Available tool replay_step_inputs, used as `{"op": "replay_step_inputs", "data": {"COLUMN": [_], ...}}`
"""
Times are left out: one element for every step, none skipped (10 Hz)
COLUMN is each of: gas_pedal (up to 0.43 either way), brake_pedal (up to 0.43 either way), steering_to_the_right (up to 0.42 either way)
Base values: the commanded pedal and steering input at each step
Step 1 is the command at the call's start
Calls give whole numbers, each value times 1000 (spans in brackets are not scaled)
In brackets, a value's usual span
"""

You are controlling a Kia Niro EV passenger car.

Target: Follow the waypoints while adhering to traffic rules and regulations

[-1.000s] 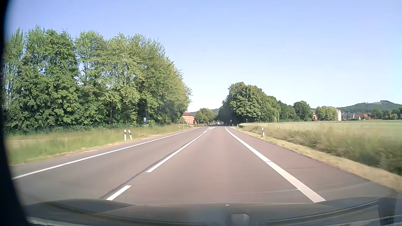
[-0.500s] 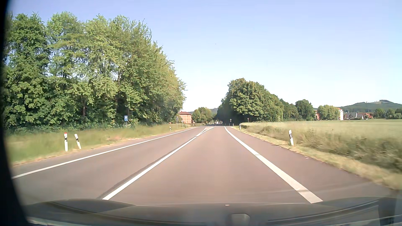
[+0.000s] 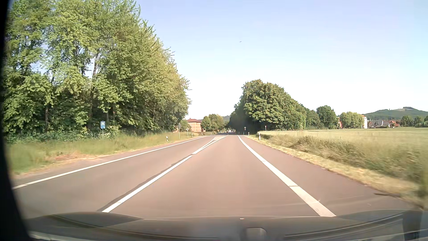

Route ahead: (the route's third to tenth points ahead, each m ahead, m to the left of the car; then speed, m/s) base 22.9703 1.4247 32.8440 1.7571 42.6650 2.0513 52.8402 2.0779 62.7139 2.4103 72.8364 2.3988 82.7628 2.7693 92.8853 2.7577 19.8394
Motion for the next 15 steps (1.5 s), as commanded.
{"op": "replay_step_inputs", "data": {"gas_pedal": [209, 209, 177, 98, 59, 28, 0, 0, 0, 0, 0, 0, 0, 0, 20], "brake_pedal": [6, 6, 6, 6, 6, 6, 6, 6, 6, 6, 6, 6, 6, 6, 6], "steering_to_the_right": [4, 4, 2, -1, -2, 0, 3, 4, 4, 4, 2, 1, 2, 4, 4]}}
